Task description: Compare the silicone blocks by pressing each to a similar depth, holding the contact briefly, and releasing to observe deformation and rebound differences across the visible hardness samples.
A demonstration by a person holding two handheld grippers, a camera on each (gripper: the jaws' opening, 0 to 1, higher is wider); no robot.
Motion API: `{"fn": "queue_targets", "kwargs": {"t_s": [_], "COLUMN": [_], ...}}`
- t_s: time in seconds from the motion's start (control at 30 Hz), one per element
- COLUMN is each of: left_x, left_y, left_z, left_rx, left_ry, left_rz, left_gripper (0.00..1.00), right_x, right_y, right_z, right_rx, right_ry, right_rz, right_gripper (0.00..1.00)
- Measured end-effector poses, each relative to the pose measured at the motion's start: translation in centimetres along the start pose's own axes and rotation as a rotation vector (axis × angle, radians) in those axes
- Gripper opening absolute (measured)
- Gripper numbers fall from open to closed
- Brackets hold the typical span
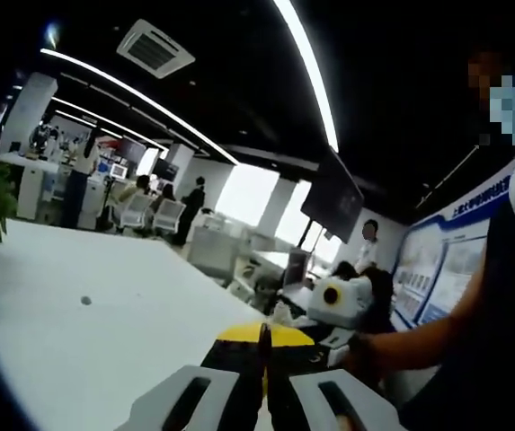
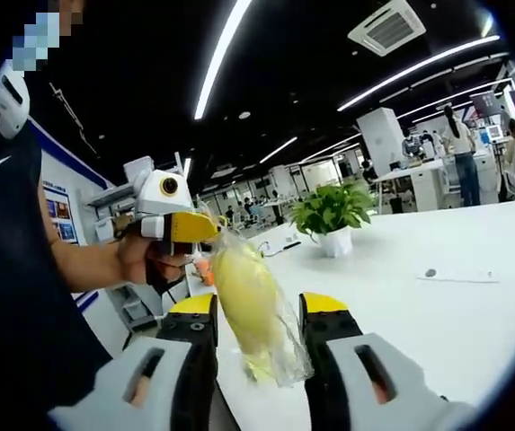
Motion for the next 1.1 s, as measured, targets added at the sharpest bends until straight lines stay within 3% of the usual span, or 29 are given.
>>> {"fn": "queue_targets", "kwargs": {"t_s": [0.17, 0.3, 0.43, 0.5, 0.57, 0.6, 0.67, 0.87, 1.1], "left_x": [0.7, 1.3, 1.9, 2.2, 2.4, 2.6, 3.0, 3.9, 4.2], "left_y": [0.0, -0.2, -0.8, -1.3, -2.0, -2.2, -2.9, -4.3, -5.6], "left_z": [-1.4, -2.6, -3.8, -4.7, -5.4, -5.8, -6.6, -8.0, -10.2], "left_rx": [-0.002, 0.026, 0.043, 0.054, 0.061, 0.066, 0.068, 0.045, 0.056], "left_ry": [0.015, 0.029, 0.058, 0.089, 0.102, 0.118, 0.135, 0.224, 0.289], "left_rz": [0.025, 0.042, 0.044, 0.044, 0.048, 0.054, 0.063, 0.07, 0.075], "left_gripper": [0.0, 0.0, 0.0, 0.0, 0.0, 0.0, 0.0, 0.0, 0.0], "right_x": [-1.1, -1.5, -2.7, -3.5, -3.9, -4.1, -4.2, -5.0, -5.7], "right_y": [1.8, 3.9, 6.1, 7.3, 8.2, 8.8, 9.4, 11.1, 12.9], "right_z": [-1.4, -2.6, -4.0, -5.2, -6.6, -7.3, -8.2, -10.0, -10.3], "right_rx": [-0.012, -0.014, -0.027, -0.001, 0.06, 0.099, 0.126, 0.143, 0.131], "right_ry": [0.012, -0.021, -0.055, -0.044, -0.038, 0.008, 0.029, 0.005, -0.01], "right_rz": [-0.073, -0.117, -0.236, -0.3, -0.35, -0.377, -0.395, -0.435, -0.458], "right_gripper": [0.58, 0.6, 0.85, 0.95, 0.96, 0.96, 0.96, 0.96, 0.96]}}
Point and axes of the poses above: the point that each gripper's makers call its tool centre point, and the gripper's own axes: y roughly backward along the fingers, x roughly to its left, z roughly out of its top, the point moved 3 cm from there along y, roughly backward along the fingers, and after that the axes turned 8 degrees about z, right-handed, at the moved point
